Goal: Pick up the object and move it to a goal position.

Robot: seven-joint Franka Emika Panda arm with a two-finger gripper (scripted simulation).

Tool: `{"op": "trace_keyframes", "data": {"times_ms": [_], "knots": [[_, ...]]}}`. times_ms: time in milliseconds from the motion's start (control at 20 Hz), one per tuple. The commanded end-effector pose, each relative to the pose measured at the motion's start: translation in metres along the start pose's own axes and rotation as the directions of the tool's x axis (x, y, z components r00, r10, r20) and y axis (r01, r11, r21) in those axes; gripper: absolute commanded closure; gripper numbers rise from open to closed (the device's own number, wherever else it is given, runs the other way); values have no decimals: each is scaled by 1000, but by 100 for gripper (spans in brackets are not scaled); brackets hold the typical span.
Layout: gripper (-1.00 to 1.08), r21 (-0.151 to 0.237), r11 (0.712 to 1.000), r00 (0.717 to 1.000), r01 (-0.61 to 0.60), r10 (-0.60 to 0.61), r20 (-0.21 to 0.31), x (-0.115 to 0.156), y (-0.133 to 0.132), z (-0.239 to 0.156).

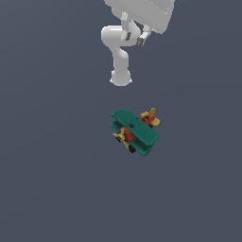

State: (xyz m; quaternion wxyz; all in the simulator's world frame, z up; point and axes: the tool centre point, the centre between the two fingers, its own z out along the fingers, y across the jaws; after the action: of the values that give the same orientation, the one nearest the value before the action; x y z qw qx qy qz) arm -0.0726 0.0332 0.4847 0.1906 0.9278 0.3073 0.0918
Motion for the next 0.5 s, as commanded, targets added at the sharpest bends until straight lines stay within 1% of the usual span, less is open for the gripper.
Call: {"op": "trace_keyframes", "data": {"times_ms": [0, 200, 450], "knots": [[-20, -42, 998, 999, 52, -52, 1, 2, 0, -13], [-20, -107, 985, 991, 134, -133, 13, 5, 0, -34], [-20, -187, 954, 972, 236, -231, 46, 9, -3, -58]]}}
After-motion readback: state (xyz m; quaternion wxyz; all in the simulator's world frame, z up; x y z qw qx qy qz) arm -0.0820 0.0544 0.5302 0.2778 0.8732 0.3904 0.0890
